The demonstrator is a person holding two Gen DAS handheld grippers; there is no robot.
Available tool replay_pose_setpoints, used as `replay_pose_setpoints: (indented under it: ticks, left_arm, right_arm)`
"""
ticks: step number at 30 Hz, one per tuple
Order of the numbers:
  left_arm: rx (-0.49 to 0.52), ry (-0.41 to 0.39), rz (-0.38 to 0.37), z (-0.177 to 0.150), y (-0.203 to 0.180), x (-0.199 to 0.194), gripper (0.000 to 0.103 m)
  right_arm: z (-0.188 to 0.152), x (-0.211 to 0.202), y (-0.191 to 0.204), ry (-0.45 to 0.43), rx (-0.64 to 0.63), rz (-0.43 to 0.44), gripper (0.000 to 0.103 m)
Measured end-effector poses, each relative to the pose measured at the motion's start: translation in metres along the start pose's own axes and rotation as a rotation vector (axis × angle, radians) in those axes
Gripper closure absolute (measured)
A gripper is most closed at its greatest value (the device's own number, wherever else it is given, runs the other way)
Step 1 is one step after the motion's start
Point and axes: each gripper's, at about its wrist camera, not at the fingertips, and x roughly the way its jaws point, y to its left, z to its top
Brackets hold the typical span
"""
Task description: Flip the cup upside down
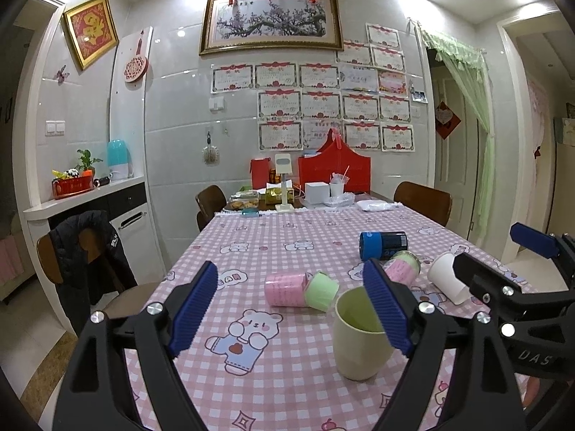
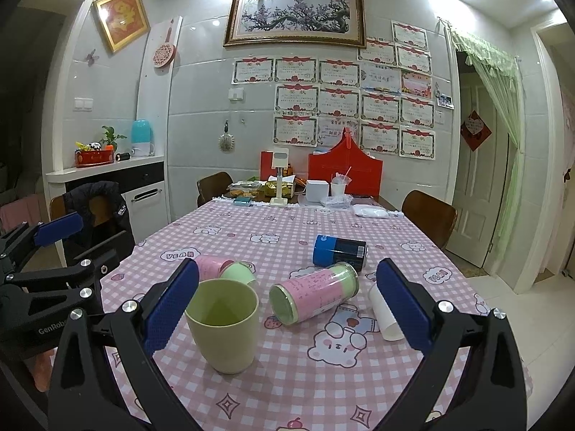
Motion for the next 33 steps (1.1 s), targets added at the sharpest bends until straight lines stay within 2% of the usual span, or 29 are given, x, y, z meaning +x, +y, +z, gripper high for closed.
replay_pose_setpoints:
  ticks: [33]
  left_arm:
    - [0.003,-0.032,0.022,-0.0010,-0.0002,0.0006,0.020]
  right_arm:
    - [-0.0060,0.0041,0.0003,0.004,-0.001,0.001,0.008]
